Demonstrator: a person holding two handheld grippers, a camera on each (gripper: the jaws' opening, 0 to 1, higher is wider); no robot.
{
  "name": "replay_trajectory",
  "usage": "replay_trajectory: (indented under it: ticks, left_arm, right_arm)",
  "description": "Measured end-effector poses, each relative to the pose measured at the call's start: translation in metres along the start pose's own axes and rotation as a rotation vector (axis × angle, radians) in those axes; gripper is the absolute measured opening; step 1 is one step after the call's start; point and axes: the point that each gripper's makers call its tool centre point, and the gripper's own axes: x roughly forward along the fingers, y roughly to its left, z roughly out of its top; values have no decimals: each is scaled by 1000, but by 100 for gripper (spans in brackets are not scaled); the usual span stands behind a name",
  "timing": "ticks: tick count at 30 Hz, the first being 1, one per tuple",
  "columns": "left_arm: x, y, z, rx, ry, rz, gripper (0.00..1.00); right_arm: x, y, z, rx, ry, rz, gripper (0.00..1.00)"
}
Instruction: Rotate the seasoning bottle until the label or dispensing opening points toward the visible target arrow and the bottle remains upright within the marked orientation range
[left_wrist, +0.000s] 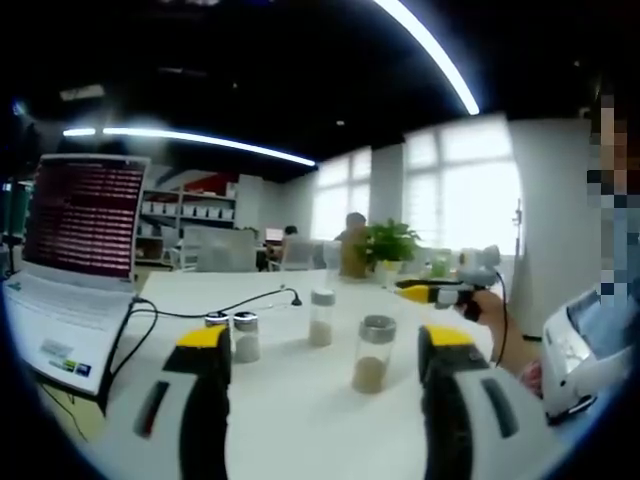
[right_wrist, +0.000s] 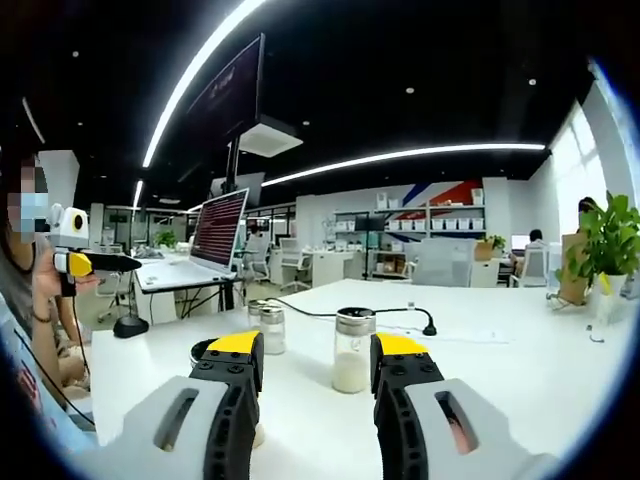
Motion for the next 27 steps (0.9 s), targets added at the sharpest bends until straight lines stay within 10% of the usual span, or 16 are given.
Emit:
replay_trajectory:
  ticks: [27]
  left_arm:
    - [0,5,1,-8,-4,4,81]
  right_arm:
    - [78,-42,-22,-24,9,-67,43]
